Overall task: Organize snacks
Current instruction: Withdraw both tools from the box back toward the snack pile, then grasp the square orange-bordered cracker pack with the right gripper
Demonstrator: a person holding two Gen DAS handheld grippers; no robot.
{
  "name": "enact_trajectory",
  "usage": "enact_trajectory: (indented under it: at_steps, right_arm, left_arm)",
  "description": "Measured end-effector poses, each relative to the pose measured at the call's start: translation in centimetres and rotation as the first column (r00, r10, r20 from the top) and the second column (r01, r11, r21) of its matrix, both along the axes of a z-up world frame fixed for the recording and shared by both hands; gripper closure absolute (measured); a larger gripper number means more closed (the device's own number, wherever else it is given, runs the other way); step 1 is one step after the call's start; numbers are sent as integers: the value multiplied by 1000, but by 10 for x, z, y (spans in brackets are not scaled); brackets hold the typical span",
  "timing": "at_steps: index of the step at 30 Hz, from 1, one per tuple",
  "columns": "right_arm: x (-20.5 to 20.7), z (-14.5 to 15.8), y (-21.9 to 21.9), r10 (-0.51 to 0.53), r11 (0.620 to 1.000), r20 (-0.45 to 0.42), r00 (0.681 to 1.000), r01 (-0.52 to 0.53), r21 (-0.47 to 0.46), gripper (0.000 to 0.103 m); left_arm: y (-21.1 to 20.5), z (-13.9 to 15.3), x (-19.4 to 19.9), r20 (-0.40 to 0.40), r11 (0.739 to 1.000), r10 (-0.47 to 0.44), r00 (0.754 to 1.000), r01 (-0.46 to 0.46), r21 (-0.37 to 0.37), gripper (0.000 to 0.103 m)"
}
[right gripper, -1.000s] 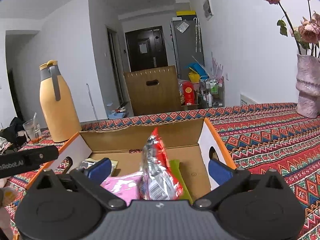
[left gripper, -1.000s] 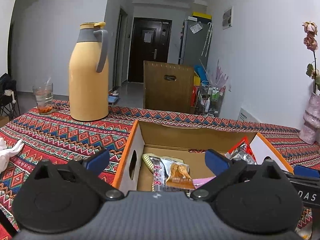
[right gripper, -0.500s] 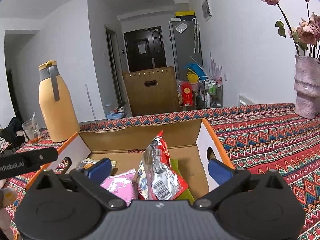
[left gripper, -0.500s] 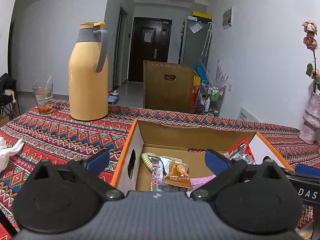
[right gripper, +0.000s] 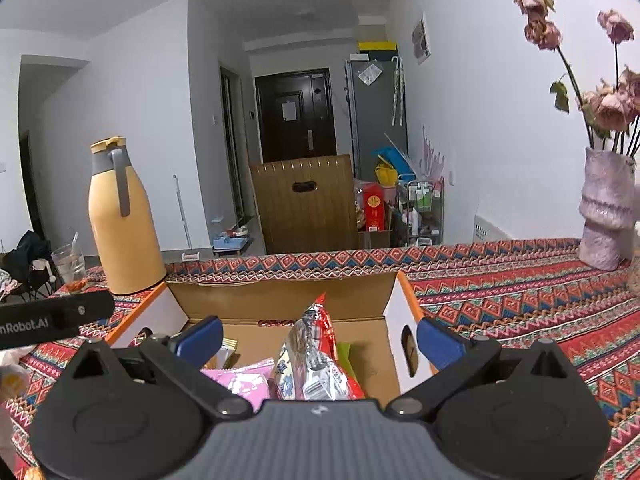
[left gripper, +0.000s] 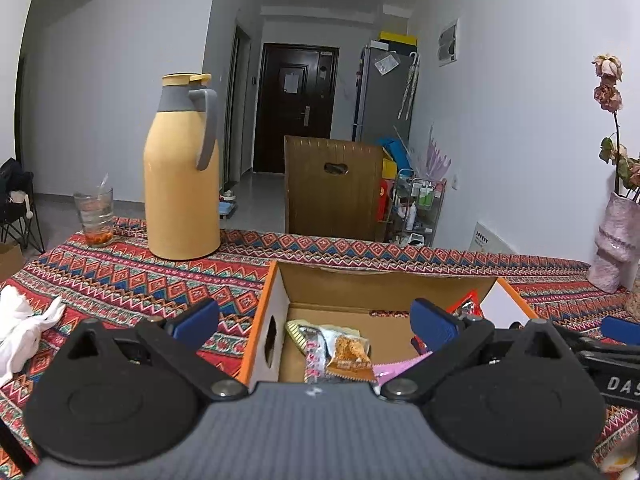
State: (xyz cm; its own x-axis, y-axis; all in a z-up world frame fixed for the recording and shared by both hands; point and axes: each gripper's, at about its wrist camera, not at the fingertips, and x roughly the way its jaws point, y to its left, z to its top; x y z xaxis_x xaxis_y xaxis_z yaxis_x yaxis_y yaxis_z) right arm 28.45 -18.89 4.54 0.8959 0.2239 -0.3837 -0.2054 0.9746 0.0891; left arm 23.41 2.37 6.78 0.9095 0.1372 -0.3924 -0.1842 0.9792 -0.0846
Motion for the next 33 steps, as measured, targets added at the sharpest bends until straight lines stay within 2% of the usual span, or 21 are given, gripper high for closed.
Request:
enact_trajectory:
  at_steps: [11,23,28,33]
  right_arm:
    - [-48,-1,-19,6,1000,-4,1000,-6,-27,0]
    - [-96,-31,-35,18,1000,-91,996,-20,-18,0]
    - [-112,-46,-37,19,1000,-129,991,-22,-22,0]
    - [-126,-59,-47,3,1000,-166,986,-2,6,0]
  left_arm:
    - [24,-7,-56,-34,1000,-16,999,16,16,0]
    - [39,-37,-96,-91,998,0,996,5,57,0]
    - [38,-54,-105,-125,999,-4,992,10,49,0]
    - [37,-69,-110,-115,999,-9,993,15,48,0]
